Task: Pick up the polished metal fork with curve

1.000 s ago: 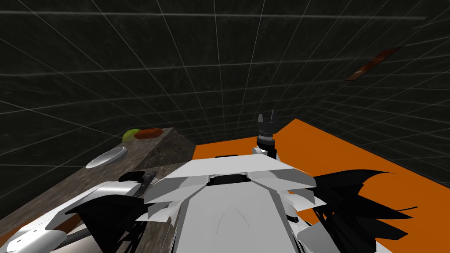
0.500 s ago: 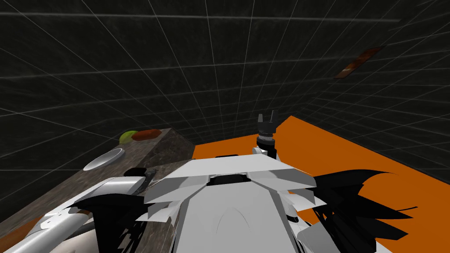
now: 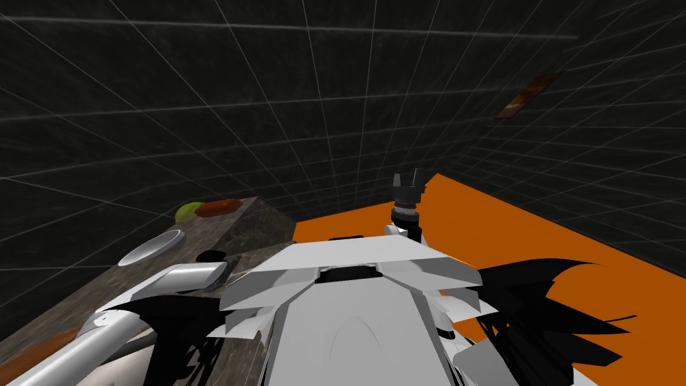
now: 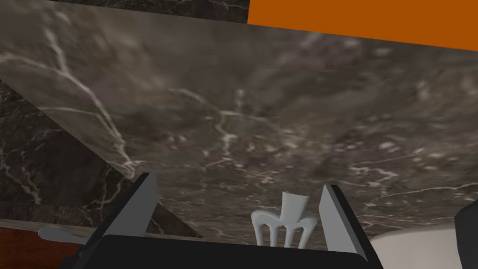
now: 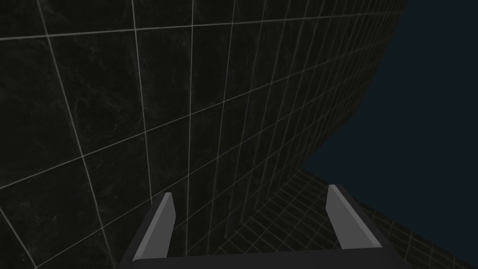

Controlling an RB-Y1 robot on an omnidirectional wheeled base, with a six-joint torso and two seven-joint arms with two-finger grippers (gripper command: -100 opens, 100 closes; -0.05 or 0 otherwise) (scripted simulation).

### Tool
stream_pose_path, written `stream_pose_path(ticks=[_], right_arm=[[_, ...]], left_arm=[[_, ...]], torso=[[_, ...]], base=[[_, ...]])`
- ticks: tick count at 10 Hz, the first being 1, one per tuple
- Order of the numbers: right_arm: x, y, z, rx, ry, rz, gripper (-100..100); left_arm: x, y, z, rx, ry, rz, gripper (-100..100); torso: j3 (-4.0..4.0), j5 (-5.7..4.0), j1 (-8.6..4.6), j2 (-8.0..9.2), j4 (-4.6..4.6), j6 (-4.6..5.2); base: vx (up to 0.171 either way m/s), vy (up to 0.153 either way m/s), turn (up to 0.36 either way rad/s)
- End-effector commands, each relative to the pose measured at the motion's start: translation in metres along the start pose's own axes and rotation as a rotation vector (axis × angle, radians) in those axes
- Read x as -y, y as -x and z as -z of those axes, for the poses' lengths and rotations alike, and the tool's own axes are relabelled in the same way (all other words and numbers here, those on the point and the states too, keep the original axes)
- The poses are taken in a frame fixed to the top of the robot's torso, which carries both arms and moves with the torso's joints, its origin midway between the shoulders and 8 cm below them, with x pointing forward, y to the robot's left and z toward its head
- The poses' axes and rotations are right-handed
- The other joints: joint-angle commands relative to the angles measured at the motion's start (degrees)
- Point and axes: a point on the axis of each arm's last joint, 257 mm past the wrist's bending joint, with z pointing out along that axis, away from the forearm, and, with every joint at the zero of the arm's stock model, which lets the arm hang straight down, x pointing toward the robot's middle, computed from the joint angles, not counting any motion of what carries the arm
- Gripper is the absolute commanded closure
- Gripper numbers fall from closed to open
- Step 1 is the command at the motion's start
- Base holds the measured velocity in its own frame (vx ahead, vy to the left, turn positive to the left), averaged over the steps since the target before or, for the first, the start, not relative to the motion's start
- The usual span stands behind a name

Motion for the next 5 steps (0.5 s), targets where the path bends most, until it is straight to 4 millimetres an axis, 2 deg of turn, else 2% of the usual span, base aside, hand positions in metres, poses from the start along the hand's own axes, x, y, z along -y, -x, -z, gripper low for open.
stream_pose_path(ticks=[1,3,4,5], right_arm=[[0.0,0.0,0.0,0.0,0.0,0.0,0],[0.0,0.0,0.0,0.0,0.0,0.0,0],[0.0,0.0,0.0,0.0,0.0,0.0,0],[0.0,0.0,0.0,0.0,0.0,0.0,0]], left_arm=[[0.004,0.002,-0.007,0.0,0.008,0.018,-100],[0.022,0.015,-0.01,0.017,-0.009,0.057,-100],[0.04,0.016,-0.007,0.018,-0.037,0.067,-100],[0.023,-0.001,-0.021,-0.01,0.025,0.022,-100]], torso=[[0.0,0.0,0.0,0.0,0.0,0.0],[-0.1,0.08,0.3,-0.2,-0.03,-0.05],[-0.19,0.09,0.33,-0.35,-0.07,-0.04],[-0.25,0.09,0.34,-0.46,-0.1,-0.03]], base=[[-0.119,-0.019,-0.018],[-0.032,0.002,0.024],[0.004,0.004,0.013],[-0.057,-0.056,-0.185]])
